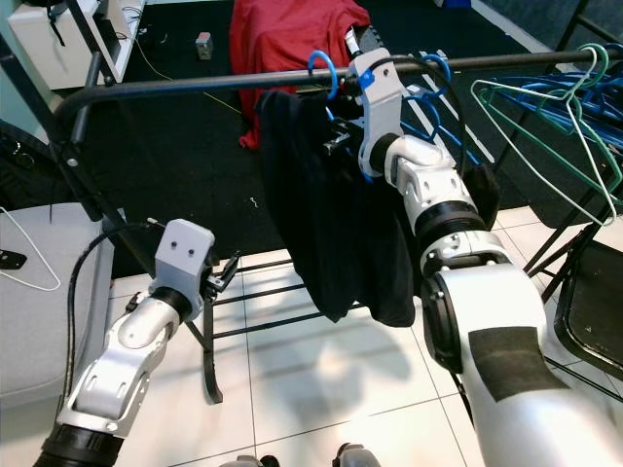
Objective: Hang hanger
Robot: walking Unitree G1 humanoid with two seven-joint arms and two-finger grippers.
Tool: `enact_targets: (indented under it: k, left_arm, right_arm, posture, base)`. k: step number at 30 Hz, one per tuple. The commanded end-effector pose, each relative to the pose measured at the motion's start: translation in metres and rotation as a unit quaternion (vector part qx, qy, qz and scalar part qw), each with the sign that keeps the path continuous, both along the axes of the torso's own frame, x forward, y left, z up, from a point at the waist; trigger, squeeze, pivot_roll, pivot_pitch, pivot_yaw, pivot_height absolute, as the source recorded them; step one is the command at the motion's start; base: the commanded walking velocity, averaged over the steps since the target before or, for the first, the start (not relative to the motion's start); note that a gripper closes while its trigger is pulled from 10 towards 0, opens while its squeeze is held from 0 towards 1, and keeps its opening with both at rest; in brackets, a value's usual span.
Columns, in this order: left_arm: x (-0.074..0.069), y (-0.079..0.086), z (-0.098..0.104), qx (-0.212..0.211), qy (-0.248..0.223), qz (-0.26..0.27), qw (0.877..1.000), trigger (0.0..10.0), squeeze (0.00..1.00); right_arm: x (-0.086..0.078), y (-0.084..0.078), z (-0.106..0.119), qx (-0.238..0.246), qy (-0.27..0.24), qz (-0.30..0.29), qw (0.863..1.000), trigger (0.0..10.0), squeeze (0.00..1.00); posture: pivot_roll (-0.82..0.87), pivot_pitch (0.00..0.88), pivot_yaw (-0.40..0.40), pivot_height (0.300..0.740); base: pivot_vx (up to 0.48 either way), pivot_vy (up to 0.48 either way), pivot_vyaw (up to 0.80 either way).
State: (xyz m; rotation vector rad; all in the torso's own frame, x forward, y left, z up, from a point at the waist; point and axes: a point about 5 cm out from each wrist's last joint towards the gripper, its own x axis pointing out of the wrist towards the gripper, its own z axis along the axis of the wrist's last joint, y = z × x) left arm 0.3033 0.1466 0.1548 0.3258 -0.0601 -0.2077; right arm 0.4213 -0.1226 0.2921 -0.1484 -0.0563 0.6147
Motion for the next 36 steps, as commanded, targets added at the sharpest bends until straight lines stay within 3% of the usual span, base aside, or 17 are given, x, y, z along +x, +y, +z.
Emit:
enact_targets:
  k: [1, 14, 27, 28, 29, 30, 36]
  left_arm:
    - [-0.001, 0.001, -0.006, 0.010, 0.012, -0.005, 1.000, 10.0, 0.00]
    - [-0.001, 0.000, -0.007, 0.011, 0.013, -0.008, 1.000, 10.0, 0.00]
    - [-0.001, 0.002, -0.008, 0.011, 0.017, -0.009, 1.000, 10.0, 0.00]
    - [-0.001, 0.001, -0.008, 0.011, 0.017, -0.009, 1.000, 10.0, 0.00]
    - [-0.001, 0.001, -0.008, 0.011, 0.017, -0.009, 1.000, 10.0, 0.00]
    - [-0.001, 0.001, -0.008, 0.010, 0.017, -0.009, 1.000, 10.0, 0.00]
    - [0.000, 0.001, -0.008, 0.010, 0.018, -0.009, 1.000, 10.0, 0.00]
  right_arm:
    - [0.000, 0.003, 0.011, 0.017, -0.009, 0.005, 1.000, 10.0, 0.00]
    - [0.002, -0.007, 0.030, 0.043, -0.040, -0.044, 0.997, 10.0, 0.00]
    - [0.003, -0.008, 0.030, 0.048, -0.034, -0.049, 0.997, 10.0, 0.01]
    - [0.003, -0.009, 0.029, 0.049, -0.033, -0.051, 0.997, 10.0, 0.78]
    - [0.003, -0.009, 0.029, 0.049, -0.033, -0.051, 0.997, 10.0, 0.78]
    - [0.003, -0.010, 0.029, 0.049, -0.032, -0.054, 0.997, 10.0, 1.00]
    - [0.004, -0.011, 0.029, 0.047, -0.036, -0.063, 0.996, 10.0, 1.00]
  posture:
    - [-0.09, 0.180, -0.033, 0.740]
    - [-0.09, 0.194, -0.040, 0.740]
    - [-0.09, 0.195, -0.041, 0.740]
    - [-0.09, 0.196, -0.042, 0.740]
    - [-0.09, 0.196, -0.042, 0.740]
    - [-0.09, 0.196, -0.042, 0.740]
    - [-0.09, 0.194, -0.042, 0.740]
  base:
    - [0.000, 0.000, 0.00]
    - [0.000, 0.000, 0.00]
    - [0.000, 0.000, 0.00]
    - [0.000, 0.000, 0.00]
    - [0.000, 0.000, 0.00]
    - [0.000, 0.000, 0.00]
    - [0.000, 0.000, 0.00]
